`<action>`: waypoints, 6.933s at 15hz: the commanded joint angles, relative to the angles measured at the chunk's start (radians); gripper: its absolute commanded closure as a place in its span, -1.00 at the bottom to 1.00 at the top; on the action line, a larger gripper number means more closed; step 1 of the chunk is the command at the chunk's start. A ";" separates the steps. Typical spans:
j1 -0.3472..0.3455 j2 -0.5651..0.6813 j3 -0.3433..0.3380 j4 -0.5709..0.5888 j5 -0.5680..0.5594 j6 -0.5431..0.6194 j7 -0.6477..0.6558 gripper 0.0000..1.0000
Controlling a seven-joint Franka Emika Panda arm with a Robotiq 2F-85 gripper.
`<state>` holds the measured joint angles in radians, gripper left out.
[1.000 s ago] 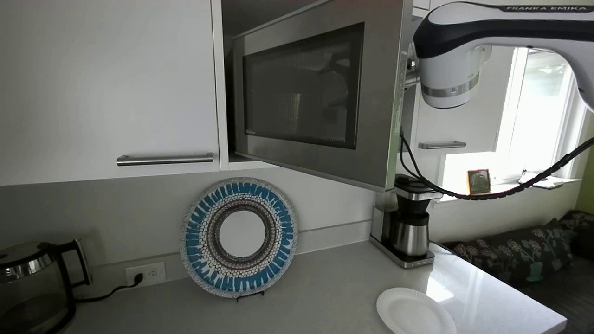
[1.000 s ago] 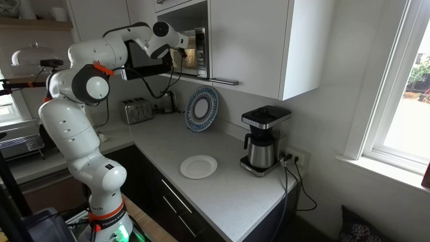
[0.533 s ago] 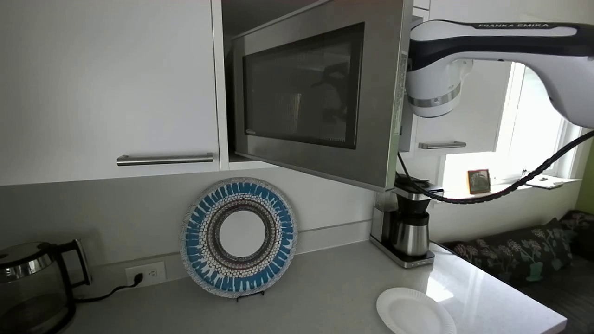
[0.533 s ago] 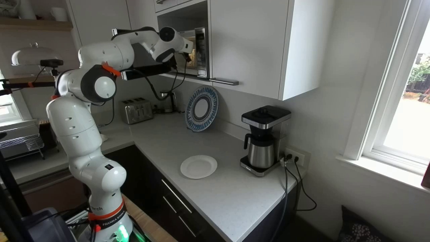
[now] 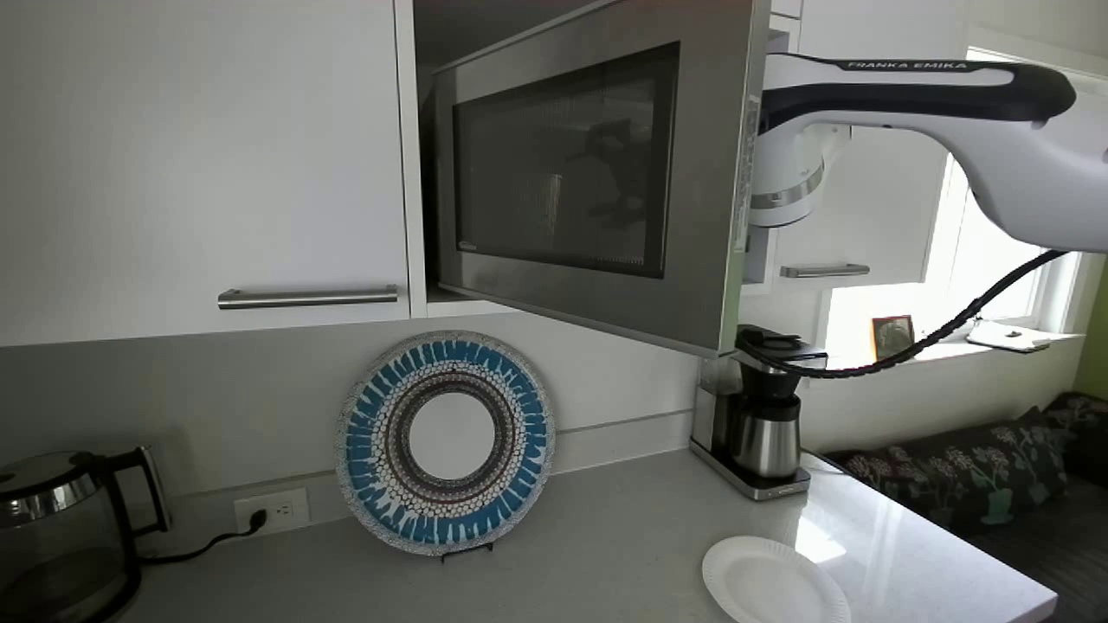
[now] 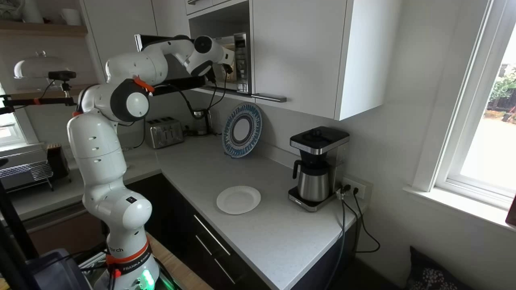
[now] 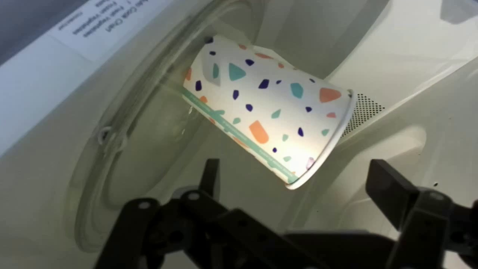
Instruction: Remove the styrofoam cup from the microwave and put it on the right in front of the coffee maker and then close the door of the microwave
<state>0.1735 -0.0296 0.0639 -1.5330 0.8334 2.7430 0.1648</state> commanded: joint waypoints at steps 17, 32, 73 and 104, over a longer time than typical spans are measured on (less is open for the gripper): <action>-0.003 0.099 0.024 0.092 -0.175 0.021 0.140 0.12; -0.033 -0.185 0.059 -0.105 -0.617 -0.201 0.473 0.98; -0.730 -0.826 -0.126 -0.911 -0.948 -0.327 0.355 0.98; -0.943 -0.242 -0.066 -1.136 -1.052 0.362 0.311 0.98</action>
<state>-0.7041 -0.3732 -0.0422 -2.6629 -0.1776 3.0074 0.4305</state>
